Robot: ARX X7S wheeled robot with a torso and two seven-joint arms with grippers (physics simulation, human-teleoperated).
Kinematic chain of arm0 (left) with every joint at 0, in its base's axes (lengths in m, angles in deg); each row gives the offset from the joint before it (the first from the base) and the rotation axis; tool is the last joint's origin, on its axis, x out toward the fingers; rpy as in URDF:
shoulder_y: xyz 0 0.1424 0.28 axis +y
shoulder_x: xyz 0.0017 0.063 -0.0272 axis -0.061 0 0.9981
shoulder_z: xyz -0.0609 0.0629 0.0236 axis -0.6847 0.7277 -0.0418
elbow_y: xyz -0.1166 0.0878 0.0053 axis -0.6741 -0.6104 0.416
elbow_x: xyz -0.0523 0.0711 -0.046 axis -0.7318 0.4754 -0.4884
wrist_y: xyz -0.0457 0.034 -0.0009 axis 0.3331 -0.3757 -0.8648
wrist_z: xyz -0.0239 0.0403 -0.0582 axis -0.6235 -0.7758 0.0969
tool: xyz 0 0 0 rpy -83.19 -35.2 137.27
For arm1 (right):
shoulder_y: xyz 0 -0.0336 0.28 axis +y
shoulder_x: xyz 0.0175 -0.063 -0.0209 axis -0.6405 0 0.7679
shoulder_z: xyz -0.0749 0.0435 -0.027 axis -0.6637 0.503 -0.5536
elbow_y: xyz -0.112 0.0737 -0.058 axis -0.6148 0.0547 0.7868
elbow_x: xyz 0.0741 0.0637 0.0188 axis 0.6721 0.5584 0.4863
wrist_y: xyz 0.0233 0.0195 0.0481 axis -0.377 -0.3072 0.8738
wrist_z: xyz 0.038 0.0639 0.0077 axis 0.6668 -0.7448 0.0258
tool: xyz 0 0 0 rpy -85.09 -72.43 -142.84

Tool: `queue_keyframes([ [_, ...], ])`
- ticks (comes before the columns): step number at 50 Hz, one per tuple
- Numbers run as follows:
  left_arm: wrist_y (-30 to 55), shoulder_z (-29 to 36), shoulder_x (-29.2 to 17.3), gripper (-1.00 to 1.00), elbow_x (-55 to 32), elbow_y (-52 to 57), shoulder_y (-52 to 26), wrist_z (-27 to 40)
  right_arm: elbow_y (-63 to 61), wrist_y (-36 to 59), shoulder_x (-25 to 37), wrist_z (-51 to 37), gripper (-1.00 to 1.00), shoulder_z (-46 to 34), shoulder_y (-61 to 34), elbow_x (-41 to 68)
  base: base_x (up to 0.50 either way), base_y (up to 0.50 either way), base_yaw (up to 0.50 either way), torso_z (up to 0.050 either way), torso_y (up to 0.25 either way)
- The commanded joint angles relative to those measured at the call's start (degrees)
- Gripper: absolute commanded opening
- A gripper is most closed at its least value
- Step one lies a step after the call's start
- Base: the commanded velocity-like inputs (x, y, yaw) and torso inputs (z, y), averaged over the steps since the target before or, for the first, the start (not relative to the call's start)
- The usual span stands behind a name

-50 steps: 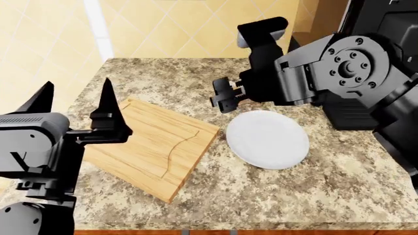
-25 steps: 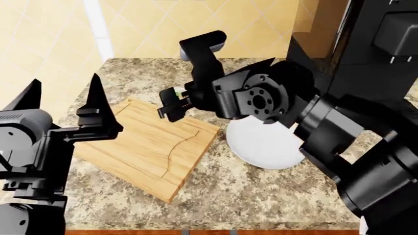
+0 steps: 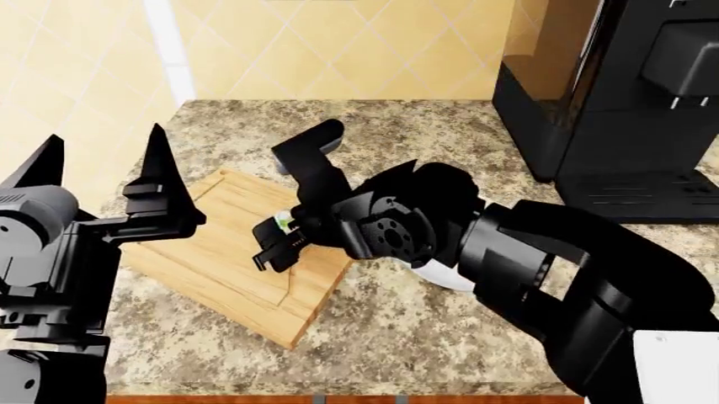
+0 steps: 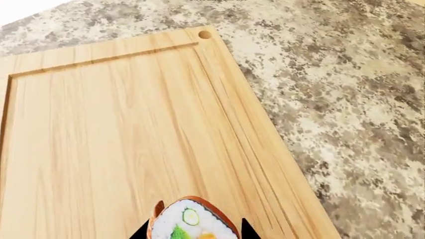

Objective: Pick the sushi from the plate and place it on the cutting board. Then pick the condiment bottle from the cabinet and place it next to the cutting board.

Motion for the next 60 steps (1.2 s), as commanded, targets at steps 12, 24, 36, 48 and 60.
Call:
queue_keyframes([
  [12, -0.5, 0.5, -0.4, 1.00, -0.2, -0.1, 0.1, 0.2, -0.7, -0.2, -0.5, 1.2, 1.00, -1.4, 1.2, -1.4, 0.00, 0.00, 0.00, 0.000, 0.000],
  [24, -0.6, 0.8, -0.6, 1.00, -0.3, -0.2, 0.1, 0.4, -0.5, -0.8, -0.5, 1.7, 1.00, -1.4, 0.8, -0.9, 0.00, 0.00, 0.00, 0.000, 0.000],
  [36, -0.7, 0.9, -0.8, 1.00, -0.5, -0.1, 0.1, 0.6, -0.5, -2.2, -0.5, 1.6, 1.00, -1.3, -1.6, 0.9, 0.00, 0.00, 0.00, 0.000, 0.000],
  [48, -0.9, 0.9, -1.0, 1.00, -0.8, 0.0, 0.2, 0.8, -0.5, -2.3, -0.5, 0.9, 1.00, -1.5, -3.5, 1.6, 0.00, 0.00, 0.00, 0.000, 0.000],
  [60, -1.0, 1.2, -1.2, 1.00, -0.6, -0.1, 0.2, 1.1, -18.5, -1.8, 10.5, -11.4, 1.00, 3.2, -10.3, 4.4, 0.00, 0.00, 0.00, 0.000, 0.000],
])
